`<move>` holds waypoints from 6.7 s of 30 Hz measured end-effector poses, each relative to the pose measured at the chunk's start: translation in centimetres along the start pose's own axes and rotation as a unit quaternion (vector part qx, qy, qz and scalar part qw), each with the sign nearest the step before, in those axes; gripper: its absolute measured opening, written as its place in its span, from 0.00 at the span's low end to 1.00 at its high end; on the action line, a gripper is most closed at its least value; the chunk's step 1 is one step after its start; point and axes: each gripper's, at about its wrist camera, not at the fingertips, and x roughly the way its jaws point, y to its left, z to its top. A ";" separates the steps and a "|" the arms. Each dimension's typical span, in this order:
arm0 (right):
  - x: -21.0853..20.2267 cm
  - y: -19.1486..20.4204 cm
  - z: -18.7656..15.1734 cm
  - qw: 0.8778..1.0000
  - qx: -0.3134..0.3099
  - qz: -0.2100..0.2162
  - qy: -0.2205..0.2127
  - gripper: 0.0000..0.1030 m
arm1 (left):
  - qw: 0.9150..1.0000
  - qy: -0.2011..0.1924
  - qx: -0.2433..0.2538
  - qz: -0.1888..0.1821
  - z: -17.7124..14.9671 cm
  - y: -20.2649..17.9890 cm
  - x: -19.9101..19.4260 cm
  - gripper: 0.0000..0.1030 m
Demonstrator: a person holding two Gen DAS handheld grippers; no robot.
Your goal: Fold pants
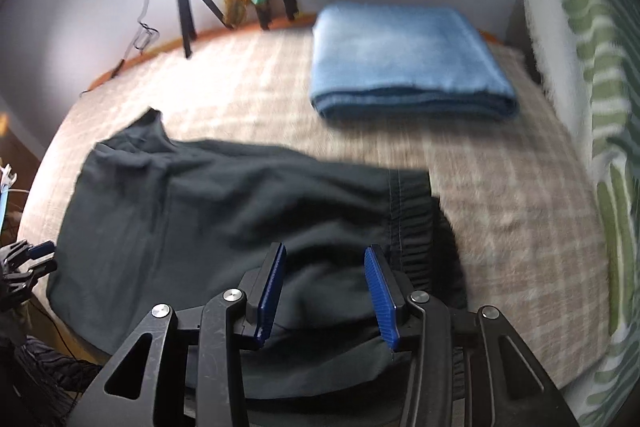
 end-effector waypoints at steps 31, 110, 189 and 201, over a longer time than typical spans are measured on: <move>1.0 26.3 7.1 0.980 -0.128 0.150 0.011 0.54 | 0.989 -0.004 -0.112 -0.093 -2.1 1.9 -0.1 0.29; -1.5 11.2 10.4 0.983 0.034 0.177 -0.032 0.01 | 0.973 -0.059 0.030 -0.220 6.1 -15.5 0.4 0.05; -4.7 -3.0 1.5 0.995 -0.061 0.060 -0.051 0.36 | 0.976 -0.008 0.189 -0.108 0.3 -20.9 2.4 0.23; 2.2 7.7 11.5 0.973 -0.163 0.161 0.000 0.50 | 0.977 -0.026 0.159 -0.140 1.5 -19.5 2.4 0.23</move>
